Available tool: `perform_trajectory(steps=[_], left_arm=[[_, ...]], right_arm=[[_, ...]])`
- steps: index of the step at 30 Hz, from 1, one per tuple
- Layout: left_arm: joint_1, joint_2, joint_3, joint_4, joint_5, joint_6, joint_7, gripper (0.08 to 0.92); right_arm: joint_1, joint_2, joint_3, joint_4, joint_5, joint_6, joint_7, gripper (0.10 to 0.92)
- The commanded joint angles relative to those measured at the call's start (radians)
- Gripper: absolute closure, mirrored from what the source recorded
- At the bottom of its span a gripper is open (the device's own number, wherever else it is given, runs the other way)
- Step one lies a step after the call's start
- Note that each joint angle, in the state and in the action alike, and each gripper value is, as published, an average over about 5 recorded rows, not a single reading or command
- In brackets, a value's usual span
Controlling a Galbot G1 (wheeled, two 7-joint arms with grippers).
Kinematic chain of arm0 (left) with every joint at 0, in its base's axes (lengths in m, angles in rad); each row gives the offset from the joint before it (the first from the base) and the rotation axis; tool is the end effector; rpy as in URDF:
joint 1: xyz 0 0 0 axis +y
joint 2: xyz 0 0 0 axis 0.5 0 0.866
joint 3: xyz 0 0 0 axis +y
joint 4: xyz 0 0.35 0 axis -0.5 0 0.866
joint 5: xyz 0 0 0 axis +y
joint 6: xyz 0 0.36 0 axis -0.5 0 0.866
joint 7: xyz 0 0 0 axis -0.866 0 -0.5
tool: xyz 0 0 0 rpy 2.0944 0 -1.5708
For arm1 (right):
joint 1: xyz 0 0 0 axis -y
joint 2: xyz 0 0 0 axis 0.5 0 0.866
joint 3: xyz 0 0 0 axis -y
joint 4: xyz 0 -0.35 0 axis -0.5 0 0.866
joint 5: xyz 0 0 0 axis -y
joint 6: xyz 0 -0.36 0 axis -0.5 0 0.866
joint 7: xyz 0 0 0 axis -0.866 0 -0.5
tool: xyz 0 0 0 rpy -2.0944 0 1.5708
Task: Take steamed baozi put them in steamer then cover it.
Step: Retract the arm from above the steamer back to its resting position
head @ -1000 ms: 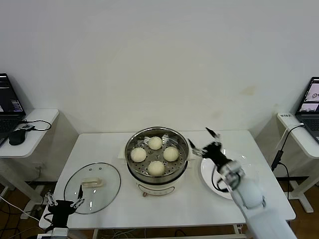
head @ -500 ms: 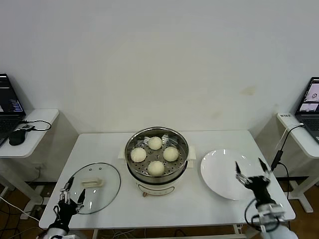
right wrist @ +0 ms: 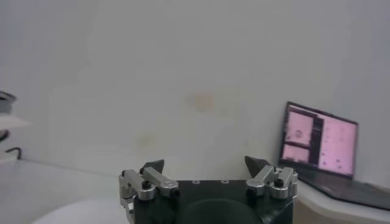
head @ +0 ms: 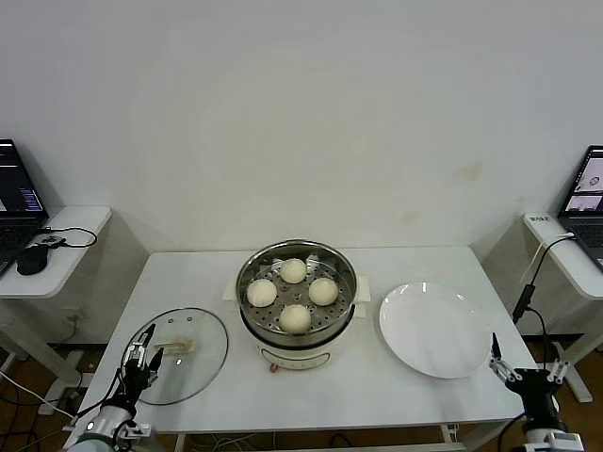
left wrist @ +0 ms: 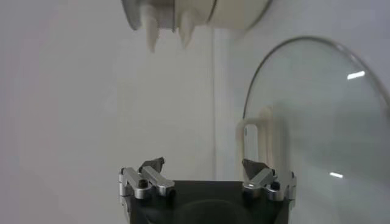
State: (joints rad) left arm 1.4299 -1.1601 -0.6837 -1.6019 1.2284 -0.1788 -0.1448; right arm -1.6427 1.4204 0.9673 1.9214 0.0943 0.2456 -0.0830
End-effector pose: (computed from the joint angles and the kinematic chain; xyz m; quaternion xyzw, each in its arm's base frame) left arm 0.2221 0.1879 -0.3996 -0.0766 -0.6814 -0.7271 0.0341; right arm 0.1395 -0.1774 -0.3386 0.1100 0.9838 -0.1399 0.0196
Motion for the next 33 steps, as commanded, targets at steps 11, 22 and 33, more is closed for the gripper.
perform_trajectory(steps=[11, 22, 33], left_arm=[[-0.138, 0.005, 0.038, 0.130, 0.065, -0.007, 0.004, 0.177], [-0.190, -0.010, 0.054, 0.179, 0.068, 0.007, 0.015, 0.177], [-0.192, -0.022, 0.061, 0.196, 0.061, 0.008, 0.016, 0.331]], right_arm=[[-0.055, 0.039, 0.052, 0.010, -0.015, 0.026, 0.005, 0.203], [-0.055, 0.042, 0.045, -0.004, -0.026, 0.031, 0.003, 0.203], [-0.055, 0.042, 0.034, -0.010, -0.030, 0.029, 0.001, 0.203]])
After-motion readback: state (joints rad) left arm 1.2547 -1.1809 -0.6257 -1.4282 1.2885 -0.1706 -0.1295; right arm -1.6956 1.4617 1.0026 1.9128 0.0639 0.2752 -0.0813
